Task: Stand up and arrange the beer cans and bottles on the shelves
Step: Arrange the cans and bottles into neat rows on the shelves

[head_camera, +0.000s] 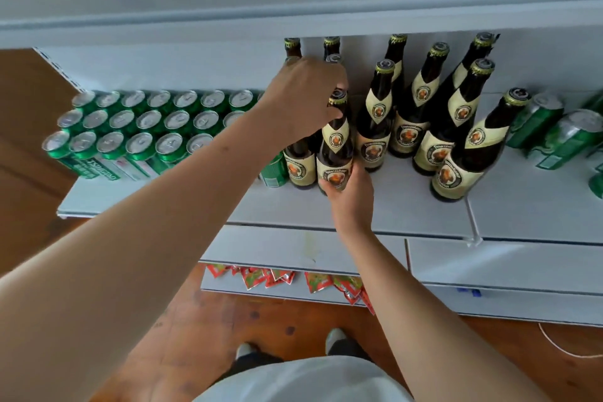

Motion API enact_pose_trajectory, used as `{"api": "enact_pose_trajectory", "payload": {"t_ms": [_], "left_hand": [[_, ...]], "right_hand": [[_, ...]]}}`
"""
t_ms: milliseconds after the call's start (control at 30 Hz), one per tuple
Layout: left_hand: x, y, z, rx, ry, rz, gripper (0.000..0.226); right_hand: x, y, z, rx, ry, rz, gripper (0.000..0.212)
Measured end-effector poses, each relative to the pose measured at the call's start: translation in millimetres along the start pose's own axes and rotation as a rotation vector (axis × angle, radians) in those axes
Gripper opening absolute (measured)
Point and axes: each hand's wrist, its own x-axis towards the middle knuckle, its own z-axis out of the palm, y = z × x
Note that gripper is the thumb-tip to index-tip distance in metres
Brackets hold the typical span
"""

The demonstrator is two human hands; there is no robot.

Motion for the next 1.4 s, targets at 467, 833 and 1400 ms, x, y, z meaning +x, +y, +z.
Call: {"api": "enact_pose_trajectory", "payload": {"t_ms": [467, 833, 1400], "left_hand": [[23.8, 1.6, -10.8, -0.151, 0.036, -0.063, 0.05], [75.2, 28.1, 6.5, -0.136, -0.151, -0.081, 0.046], [157.7, 20.6, 25.5, -0.184, -0.147, -0.053, 0.048]], "right_hand": [[24.2, 9.6, -35.8, -0.119, -0.087, 0.035, 0.053], [71.2, 6.1, -55.8, -0.095, -0.151, 0.042, 0.055], [107.6, -19.7, -65.7, 0.432, -0.186, 0.488, 0.043]]}}
